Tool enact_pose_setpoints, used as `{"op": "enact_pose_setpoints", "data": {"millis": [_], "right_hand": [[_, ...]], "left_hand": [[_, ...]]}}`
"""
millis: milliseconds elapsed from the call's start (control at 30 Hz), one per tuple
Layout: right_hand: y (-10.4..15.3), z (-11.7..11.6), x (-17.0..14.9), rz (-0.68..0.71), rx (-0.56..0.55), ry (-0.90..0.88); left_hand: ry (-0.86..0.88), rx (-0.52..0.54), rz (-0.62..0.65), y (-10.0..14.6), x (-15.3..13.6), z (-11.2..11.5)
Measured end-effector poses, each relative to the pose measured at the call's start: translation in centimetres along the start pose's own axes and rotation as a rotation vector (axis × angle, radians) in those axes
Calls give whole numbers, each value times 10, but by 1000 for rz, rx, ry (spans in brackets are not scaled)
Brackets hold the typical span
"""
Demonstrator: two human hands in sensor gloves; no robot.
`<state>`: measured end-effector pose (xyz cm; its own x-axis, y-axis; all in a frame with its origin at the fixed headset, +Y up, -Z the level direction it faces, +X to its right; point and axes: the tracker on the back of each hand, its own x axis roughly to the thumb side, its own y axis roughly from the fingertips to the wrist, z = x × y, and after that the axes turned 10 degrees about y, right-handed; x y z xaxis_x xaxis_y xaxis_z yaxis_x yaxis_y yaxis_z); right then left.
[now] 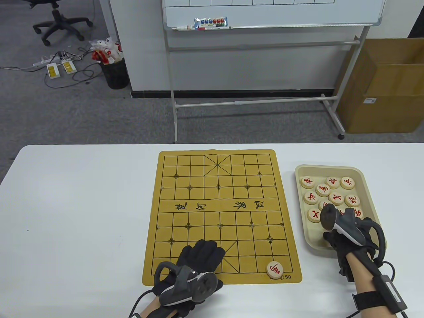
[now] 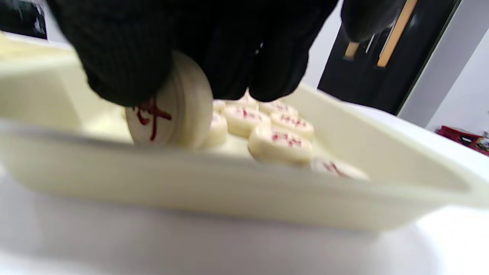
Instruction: Set up Chinese chess pieces
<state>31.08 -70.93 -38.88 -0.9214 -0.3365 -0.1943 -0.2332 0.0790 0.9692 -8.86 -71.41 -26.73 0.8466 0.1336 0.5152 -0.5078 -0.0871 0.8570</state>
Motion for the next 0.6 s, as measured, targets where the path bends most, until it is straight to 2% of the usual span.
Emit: {"op": "enact_pose_setpoints", "data": {"millis": [133, 300, 400, 600], "right_hand": [[19, 31, 4, 140, -37, -111], [46, 56, 39, 344, -37, -35], [59, 52, 71, 514, 53, 55], [67, 26, 111, 608, 195, 257]], "left_hand": [[-1, 1, 0, 0, 0, 0], [-3, -1, 0, 0, 0, 0], [-1, 1, -2, 0, 0, 0], [0, 4, -4, 0, -1, 0]]}}
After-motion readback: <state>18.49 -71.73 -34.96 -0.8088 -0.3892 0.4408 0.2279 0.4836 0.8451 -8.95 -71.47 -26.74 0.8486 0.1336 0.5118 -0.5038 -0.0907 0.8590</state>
